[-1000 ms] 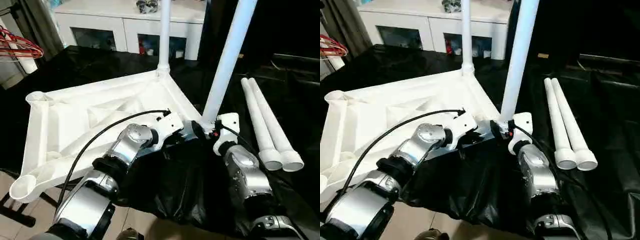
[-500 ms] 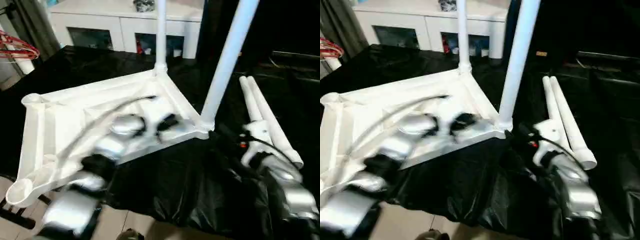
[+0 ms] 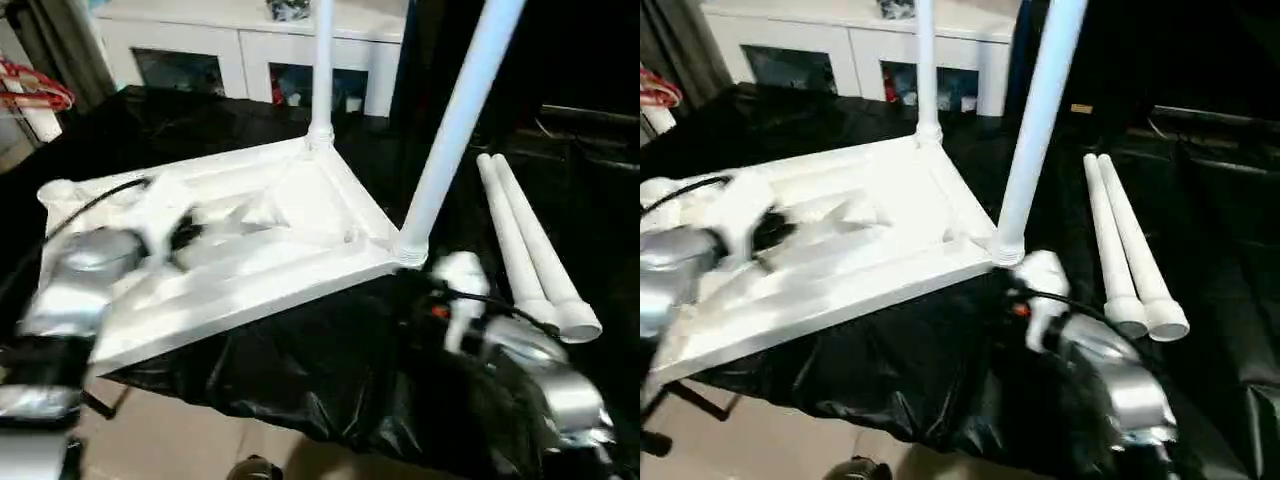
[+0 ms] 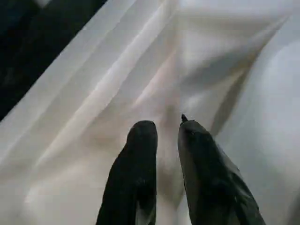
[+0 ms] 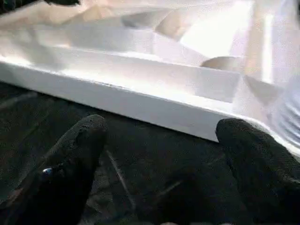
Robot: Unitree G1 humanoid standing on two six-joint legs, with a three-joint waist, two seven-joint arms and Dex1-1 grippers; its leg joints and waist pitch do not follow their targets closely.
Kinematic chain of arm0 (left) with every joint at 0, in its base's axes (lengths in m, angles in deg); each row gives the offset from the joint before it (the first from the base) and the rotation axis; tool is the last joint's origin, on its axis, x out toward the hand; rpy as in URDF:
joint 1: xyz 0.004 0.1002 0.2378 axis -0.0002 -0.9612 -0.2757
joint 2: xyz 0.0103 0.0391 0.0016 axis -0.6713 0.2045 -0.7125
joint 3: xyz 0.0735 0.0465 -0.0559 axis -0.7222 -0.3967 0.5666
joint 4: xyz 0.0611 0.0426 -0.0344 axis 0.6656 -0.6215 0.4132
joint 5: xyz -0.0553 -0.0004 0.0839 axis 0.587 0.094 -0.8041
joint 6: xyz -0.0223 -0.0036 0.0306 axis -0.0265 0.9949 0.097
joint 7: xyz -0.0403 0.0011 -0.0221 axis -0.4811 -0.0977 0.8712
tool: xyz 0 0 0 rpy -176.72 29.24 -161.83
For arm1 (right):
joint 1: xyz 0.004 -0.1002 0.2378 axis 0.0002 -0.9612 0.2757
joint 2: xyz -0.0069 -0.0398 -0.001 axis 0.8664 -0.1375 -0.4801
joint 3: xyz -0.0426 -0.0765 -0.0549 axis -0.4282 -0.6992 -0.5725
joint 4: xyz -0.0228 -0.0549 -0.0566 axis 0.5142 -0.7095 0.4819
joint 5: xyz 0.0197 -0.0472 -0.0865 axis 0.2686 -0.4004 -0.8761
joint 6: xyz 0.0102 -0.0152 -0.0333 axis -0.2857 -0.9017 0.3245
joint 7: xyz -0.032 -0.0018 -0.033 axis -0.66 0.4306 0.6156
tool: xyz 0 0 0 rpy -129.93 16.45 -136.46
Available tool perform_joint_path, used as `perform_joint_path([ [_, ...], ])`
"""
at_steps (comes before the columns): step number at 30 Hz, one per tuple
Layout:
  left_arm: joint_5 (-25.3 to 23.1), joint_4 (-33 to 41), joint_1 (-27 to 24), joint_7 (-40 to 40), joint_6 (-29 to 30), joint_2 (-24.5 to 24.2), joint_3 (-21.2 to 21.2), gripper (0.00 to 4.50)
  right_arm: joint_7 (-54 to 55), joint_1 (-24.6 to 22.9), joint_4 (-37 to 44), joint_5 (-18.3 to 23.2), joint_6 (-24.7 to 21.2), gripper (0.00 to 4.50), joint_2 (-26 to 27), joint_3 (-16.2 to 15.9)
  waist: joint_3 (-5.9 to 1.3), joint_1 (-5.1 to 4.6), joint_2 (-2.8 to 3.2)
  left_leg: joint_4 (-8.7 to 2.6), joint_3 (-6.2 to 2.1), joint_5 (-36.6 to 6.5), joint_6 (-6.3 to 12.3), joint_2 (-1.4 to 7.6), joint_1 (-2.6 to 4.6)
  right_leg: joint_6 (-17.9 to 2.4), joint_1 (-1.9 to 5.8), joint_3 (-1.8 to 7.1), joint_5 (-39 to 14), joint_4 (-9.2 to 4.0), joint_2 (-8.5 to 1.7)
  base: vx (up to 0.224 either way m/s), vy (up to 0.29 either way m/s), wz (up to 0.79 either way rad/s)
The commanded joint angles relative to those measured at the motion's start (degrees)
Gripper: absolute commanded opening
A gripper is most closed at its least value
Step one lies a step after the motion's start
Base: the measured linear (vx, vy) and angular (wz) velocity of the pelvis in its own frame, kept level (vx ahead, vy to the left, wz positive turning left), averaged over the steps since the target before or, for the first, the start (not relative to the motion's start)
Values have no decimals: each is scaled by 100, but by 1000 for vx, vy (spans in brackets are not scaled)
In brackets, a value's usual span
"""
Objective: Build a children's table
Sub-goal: Rotate leg to tighten, then rotate table base
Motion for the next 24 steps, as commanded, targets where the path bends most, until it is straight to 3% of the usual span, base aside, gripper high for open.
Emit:
perform_joint_path([
  [1, -127, 73, -31, -131, 156, -160, 21, 61, 319, 123, -177, -182, -313, 384, 51, -37, -354, -21, 52, -524, -174, -2039, -193, 333, 159, -993, 149, 293, -1748, -443, -428, 0, 0, 0],
  [3, -236, -63, -79, -207, 152, -279, -32, 59, 527, 220, -277, -163, -546, 381, 156, 1, -357, -16, 57, -516, -163, -2098, -235, 329, 187, -1003, 128, 308, -1675, -455, -439, 0, 0, 0],
  [4, -382, -257, -103, -329, 128, -371, -120, 59, 687, 288, -340, -218, -700, 381, 207, -6, -360, -5, 99, -511, -168, -2141, -270, 322, 189, -1006, 135, 312, -1641, -451, -440, 0, 0, 0],
  [5, -382, -257, -103, -329, 128, -371, -120, 41, 687, 288, -340, -218, -700, 358, 207, -6, -359, -15, 66, -519, -174, -2126, -281, 309, 166, -971, 160, 308, -1617, -444, -437, 0, 0, 0],
  [6, -510, -366, -112, -446, 102, -439, -208, 29, 755, 314, -365, -263, -767, 347, 224, -27, -366, 2, 79, -517, -177, -2115, -303, 318, 175, -928, 158, 312, -1610, -451, -449, 0, 0, 0],
  [8, -562, -431, -106, -490, 80, -454, -248, 18, 741, 321, -378, -293, -708, 339, 233, -50, -371, 3, 91, -523, -185, -2112, -321, 323, 169, -915, 168, 311, -1570, -439, -454, 0, 0, 0],
  [9, -562, -528, -97, -475, 78, -421, -298, 10, 731, 350, -432, -348, -608, 315, 256, -103, -383, 2, 78, -513, -183, -2090, -320, 320, 168, -938, 176, 310, -1481, -433, -461, 0, 0, 0],
  [10, -553, -546, -96, -464, 84, -410, -309, 10, 736, 360, -447, -360, -596, 315, 262, -115, -384, 9, 110, -510, -187, -2086, -329, 319, 169, -954, 169, 308, -1455, -428, -461, 0, 0, 0],
  [14, -559, -737, -141, -273, 47, -361, -518, 0, 921, 536, -715, -492, -505, 293, 369, -176, -379, -17, 94, -513, -186, -2126, -342, 310, 162, -1011, 176, 302, -1487, -429, -463, 0, 0, 0],
  [16, -539, -737, -189, -81, -4, -359, -611, 0, 1021, 632, -855, -535, -482, 255, 414, -174, -382, -12, 89, -510, -189, -2135, -349, 325, 177, -1024, 168, 309, -1514, -433, -476, 0, 0, 0],
  [19, -375, -543, -255, 504, -72, -391, -784, 0, 1172, 881, -1268, -612, -359, 252, 504, -151, -387, -20, 87, -511, -181, -2072, -383, 324, 181, -1092, 167, 313, -1434, -413, -478, 0, 0, 0],
  [20, -256, -395, -270, 817, -150, -424, -850, 0, 1198, 979, -1445, -643, -269, 227, 534, -132, -391, -11, 55, -506, -175, -1980, -361, 326, 175, -1127, 183, 313, -1309, -391, -484, 0, 0, 0],
  [23, -175, -281, -292, 1036, -166, -460, -904, 0, 1204, 1034, -1542, -661, -231, 213, 552, -116, -397, -10, 69, -499, -158, -1902, -340, 325, 176, -1155, 187, 314, -1146, -382, -478, 0, 0, 0],
  [24, 29, 33, -396, 1593, -396, -591, -1068, 0, 1203, 1153, -1755, -692, -135, 196, 567, -111, -406, 0, 21, -494, -164, -1803, -296, 321, 158, -1192, 212, 310, -1079, -361, -497, 0, 0, 0],
])
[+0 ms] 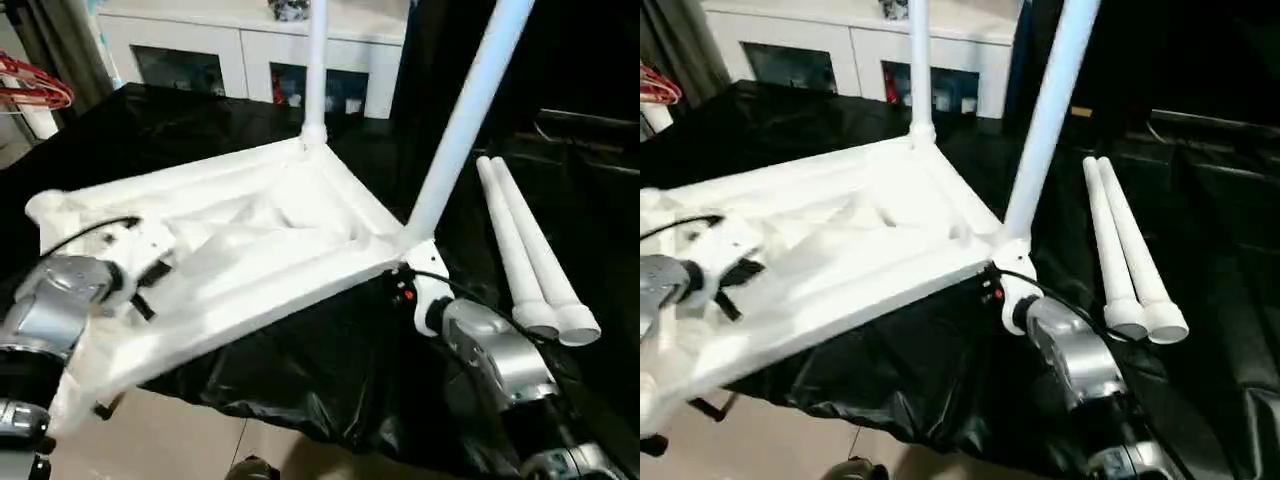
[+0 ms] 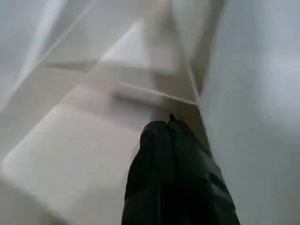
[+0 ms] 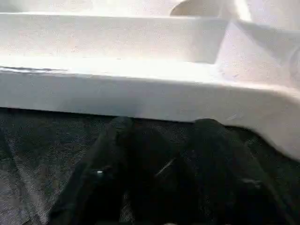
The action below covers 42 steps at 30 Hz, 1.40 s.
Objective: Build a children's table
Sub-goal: Rotate table base
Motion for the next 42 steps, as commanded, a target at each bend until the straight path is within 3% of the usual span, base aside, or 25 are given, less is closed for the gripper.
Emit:
perform_joint_path([
  [1, 348, 484, -165, 793, -215, -109, -265, 0, 27, 219, -271, -74, 138, 183, -5, 59, -395, 14, 70, -493, -159, -1760, -277, 336, 146, -1165, 194, 301, -1105, -368, -495, 0, 0, 0],
  [6, 1004, 1338, -261, 1635, -43, 44, -360, 0, 32, 524, -777, -140, 403, 142, 63, 51, -376, -10, 55, -499, -129, -1886, -362, 336, 168, -1242, 181, 302, -1173, -356, -476, 0, 0, 0],
  [10, 1142, 1534, -242, 1675, 83, 187, -399, 0, 30, 566, -832, -153, 441, 110, 99, 30, -368, 5, 43, -494, -124, -1865, -312, 325, 153, -1229, 210, 301, -1292, -366, -480, 0, 0, 0],
  [13, 1177, 1558, -55, 1587, 7, 748, -665, 0, -30, 674, -999, -188, 594, 85, 229, -62, -369, -5, 27, -484, -120, -1878, -297, 322, 167, -1144, 202, 306, -1548, -406, -490, 0, 0, 0],
  [16, 1064, 1362, 70, 1401, -93, 924, -700, 0, -29, 697, -1023, -196, 616, 45, 247, -70, -370, -13, 11, -489, -131, -1856, -296, 314, 148, -1047, 227, 301, -1690, -418, -485, 0, 0, 0],
  [17, 862, 956, 303, 1066, -313, 1173, -717, 0, -21, 750, -1086, -213, 667, 45, 275, -45, -368, -27, -1, -492, -137, -1799, -269, 316, 126, -1019, 238, 301, -1688, -417, -490, 0, 0, 0],
  [18, 819, 835, 387, 943, -345, 1257, -723, 0, -24, 778, -1135, -226, 707, 31, 290, -26, -389, -21, -5, -469, -127, -1786, -255, 305, 157, -973, 220, 298, -1675, -431, -478, 0, 0, 0],
  [20, 663, 410, 644, 576, -486, 1481, -747, 0, 1, 808, -1153, -243, 762, 20, 299, 0, -389, -35, -16, -475, -134, -1670, -239, 297, 105, -958, 257, 289, -1590, -418, -467, 0, 0, 0],
  [21, 605, 249, 738, 439, -536, 1558, -755, 0, 6, 817, -1160, -247, 780, 9, 297, 8, -397, -26, -14, -456, -128, -1622, -218, 294, 128, -940, 237, 291, -1525, -421, -472, 0, 0, 0],
  [26, 271, -971, 1365, -545, -866, 2004, -790, 0, 86, 811, -1006, -255, 871, 3, 219, 136, -431, -10, -23, -417, -118, -1294, -125, 283, 107, -975, 266, 274, -1013, -378, -431, 0, 0, 0],
  [27, 184, -1154, 1450, -691, -968, 2027, -841, 0, 112, 803, -931, -235, 854, 3, 197, 184, -444, 7, 67, -407, -136, -1241, -127, 290, 113, -1007, 262, 272, -853, -346, -439, 0, 0, 0],
  [28, 139, -1256, 1509, -752, -1070, 2036, -876, 0, 137, 779, -813, -218, 819, 3, 155, 230, -448, -4, 37, -408, -126, -1245, -124, 294, 110, -1009, 268, 270, -772, -355, -431, 0, 0, 0],
  [30, 322, -1242, 1600, -616, -1142, 2083, -738, 0, 101, 676, -450, -157, 709, 3, 23, 334, -459, 0, 62, -396, -132, -1190, -114, 298, 115, -1136, 286, 258, -405, -321, -429, 0, 0, 0],
  [31, 364, -1217, 1604, -576, -1147, 2084, -706, 0, 90, 658, -400, -146, 691, 3, 5, 348, -461, 6, 48, -392, -128, -1169, -105, 299, 115, -1165, 296, 257, -343, -312, -431, 0, 0, 0],
  [34, 779, -844, 1544, 44, -1187, 1937, -452, 0, -47, 439, 63, -69, 531, 3, -219, 453, -461, 39, 92, -387, -127, -1277, -104, 310, 134, -1289, 294, 257, -308, -307, -446, 0, 0, 0],
  [35, 964, -620, 1450, 529, -1202, 1735, -431, 0, -194, 313, 290, -55, 437, 3, -373, 436, -438, 32, 84, -407, -129, -1384, -110, 308, 130, -1288, 300, 253, -431, -332, -439, 0, 0, 0],
  [39, 1133, -402, 1343, 1132, -1168, 1405, -468, 0, -570, 128, 646, 34, 345, 3, -606, 366, -409, 37, 80, -427, -124, -1663, -123, 309, 141, -1225, 292, 261, -891, -366, -445, 0, 0, 0],
  [42, 1262, 25, 1114, 2031, -956, 766, -658, 0, -1689, -303, 1631, 415, 200, 3, -1230, 61, -379, 46, 82, -456, -136, -1797, -66, 342, 128, -1080, 295, 275, -1336, -391, -454, 0, 0, 0],
])
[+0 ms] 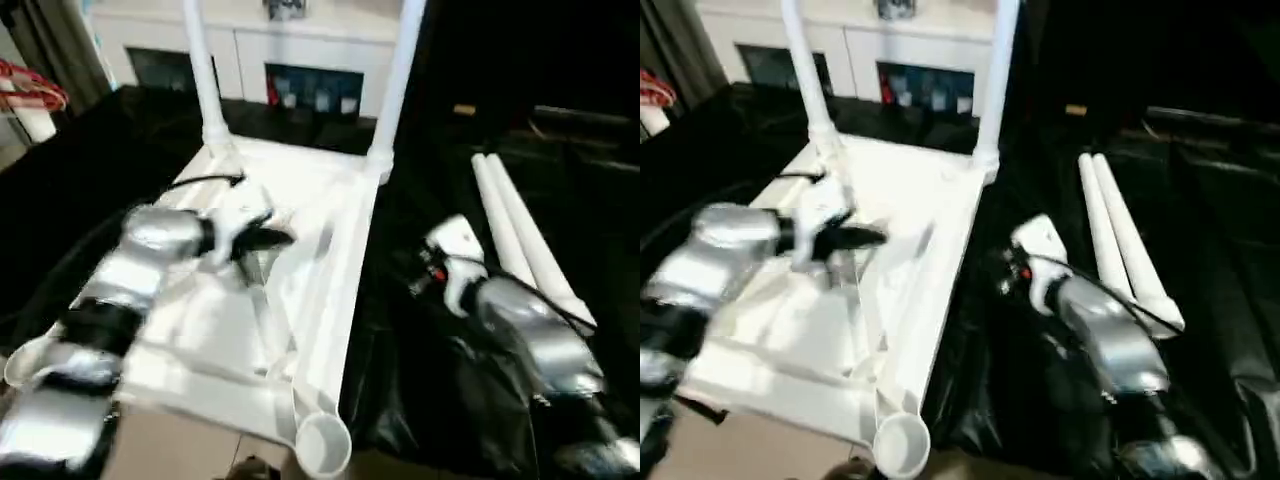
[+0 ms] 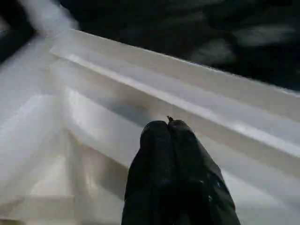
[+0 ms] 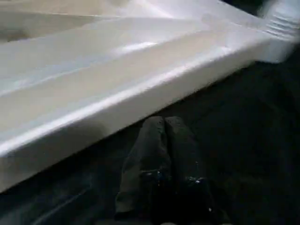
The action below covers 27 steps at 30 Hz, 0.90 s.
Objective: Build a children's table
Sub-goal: Rotate table base
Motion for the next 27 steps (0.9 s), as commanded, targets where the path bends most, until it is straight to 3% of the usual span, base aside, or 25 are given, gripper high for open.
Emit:
perform_joint_path([
  [1, 55, 122, -47, 292, 105, -108, -61, 0, -361, 10, 344, 157, -86, 3, -98, -80, -390, 41, 50, -452, -127, -1854, -30, 335, 137, -1004, 262, 292, -1488, -419, -446, 0, 0, 0],
  [2, 107, 374, -182, 738, 328, -382, -150, 0, -888, -191, 837, 353, -223, 3, -449, -226, -385, 29, 25, -456, -126, -1874, -29, 326, 138, -1018, 260, 287, -1568, -423, -451, 0, 0, 0],
  [3, 103, 478, -243, 920, 396, -502, -213, 0, -1100, -261, 1052, 465, -357, 3, -604, -277, -370, 79, 55, -465, -132, -1897, -8, 363, 152, -987, 245, 309, -1743, -437, -462, 0, 0, 0],
  [5, 0, 569, -331, 1138, 436, -685, -384, 0, -1463, -351, 1408, 635, -540, 3, -862, -358, -368, 89, 57, -471, -139, -1957, -22, 359, 155, -998, 234, 303, -1878, -449, -463, 0, 0, 0],
  [9, -558, 247, -300, 1114, 200, -750, -815, 0, -1936, -350, 1703, 736, -769, 3, -1193, -541, -354, 139, 57, -477, -154, -2112, -110, 360, 182, -932, 201, 322, -2124, -483, -473, 0, 0, 0],
  [12, -697, 124, -242, 962, 153, -667, -890, 0, -1982, -331, 1771, 763, -823, 3, -1255, -560, -365, 175, 58, -471, -159, -2113, -158, 357, 182, -941, 199, 323, -2149, -484, -493, 0, 0, 0],
  [17, -1018, -449, 16, 270, -107, -244, -1032, 0, -2043, -302, 1967, 827, -1024, 3, -1351, -589, -392, 224, 51, -440, -160, -1932, -139, 348, 171, -968, 228, 314, -1918, -470, -499, 0, 0, 0],
  [25, -1331, -1827, 724, -1529, -257, 749, -828, 0, -1954, -257, 1929, 713, -1028, 3, -1387, -580, -420, 315, 3, -365, -137, -1567, 8, 305, 122, -935, 245, 289, -1625, -461, -467, 0, 0, 0],
  [26, -1354, -1992, 817, -1757, -268, 840, -789, 0, -1937, -252, 1921, 702, -1028, 3, -1392, -576, -435, 345, 7, -352, -143, -1613, 0, 319, 155, -933, 237, 291, -1663, -466, -481, 0, 0, 0],
  [27, -1389, -2233, 967, -2103, -257, 970, -736, 0, -1892, -247, 1907, 673, -1006, 3, -1388, -558, -433, 344, -4, -352, -151, -1549, 18, 312, 122, -923, 260, 286, -1629, -457, -479, 0, 0, 0],
])
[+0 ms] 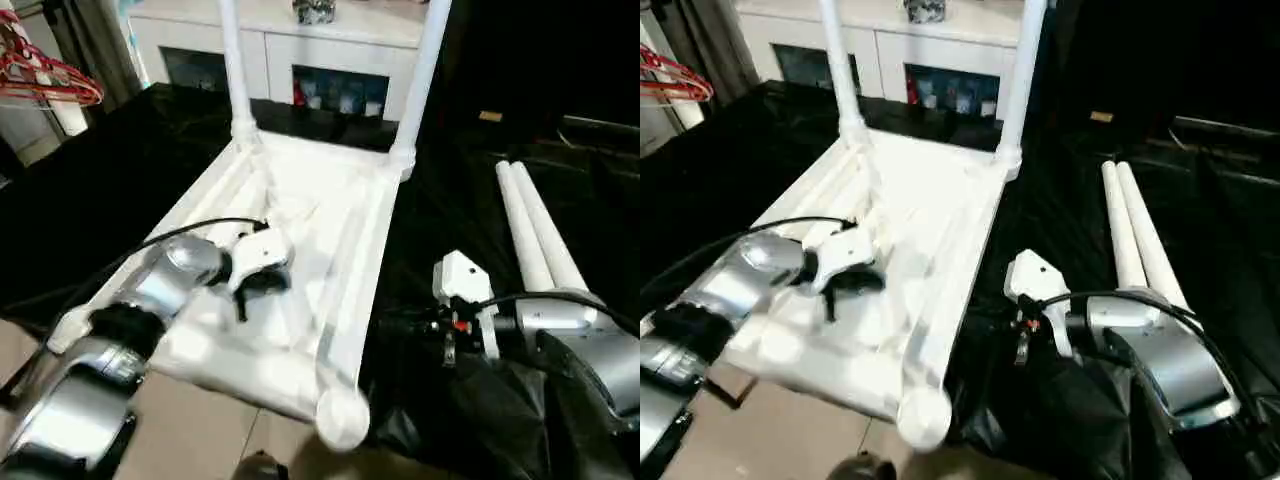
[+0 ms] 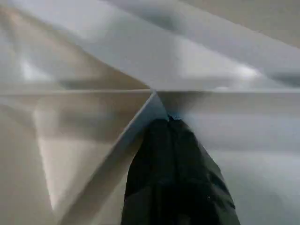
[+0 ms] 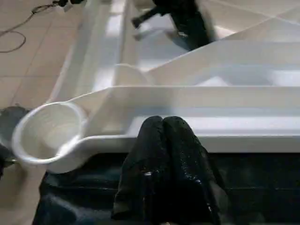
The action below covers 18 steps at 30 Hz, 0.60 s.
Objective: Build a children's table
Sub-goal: Rotate table base
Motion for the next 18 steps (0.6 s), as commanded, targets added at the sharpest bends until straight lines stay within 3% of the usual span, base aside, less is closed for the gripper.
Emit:
perform_joint_path([
  [1, -99, -423, 390, -761, -15, 166, 244, 0, 136, 91, -23, -79, 36, 3, -19, 39, -441, 16, 8, -378, -161, -1525, 7, 314, 122, -927, 252, 283, -1607, -464, -487, 0, 0, 0],
  [6, -35, -1158, 796, -1579, -72, 570, 433, 0, 437, 186, -250, -260, 189, 3, 116, 119, -441, -3, -29, -358, -152, -1509, 27, 277, 103, -874, 253, 261, -1615, -493, -469, 0, 0, 0],
  [9, -11, -1332, 862, -1783, -138, 703, 490, 0, 533, 212, -295, -308, 215, 3, 161, 124, -458, 10, -27, -353, -168, -1374, 81, 291, 81, -937, 286, 259, -1364, -460, -477, 0, 0, 0],
  [12, 9, -1620, 956, -2100, -314, 844, 594, 0, 693, 195, -261, -332, 203, 3, 205, 148, -469, 6, 13, -341, -170, -1375, 112, 291, 93, -963, 279, 257, -1211, -460, -464, 0, 0, 0],
  [16, 133, -1606, 967, -2109, -446, 848, 766, 0, 1006, 119, -194, -416, 234, 3, 277, 254, -469, 1, 23, -348, -175, -1359, 112, 293, 87, -1001, 288, 247, -1147, -454, -468, 0, 0, 0],
  [18, 434, -1090, 802, -1866, -445, 731, 1050, 0, 1524, 55, -183, -421, -14, 3, 490, 550, -463, -7, -13, -355, -166, -1397, 98, 292, 94, -1016, 279, 246, -1231, -464, -478, 0, 0, 0],
])
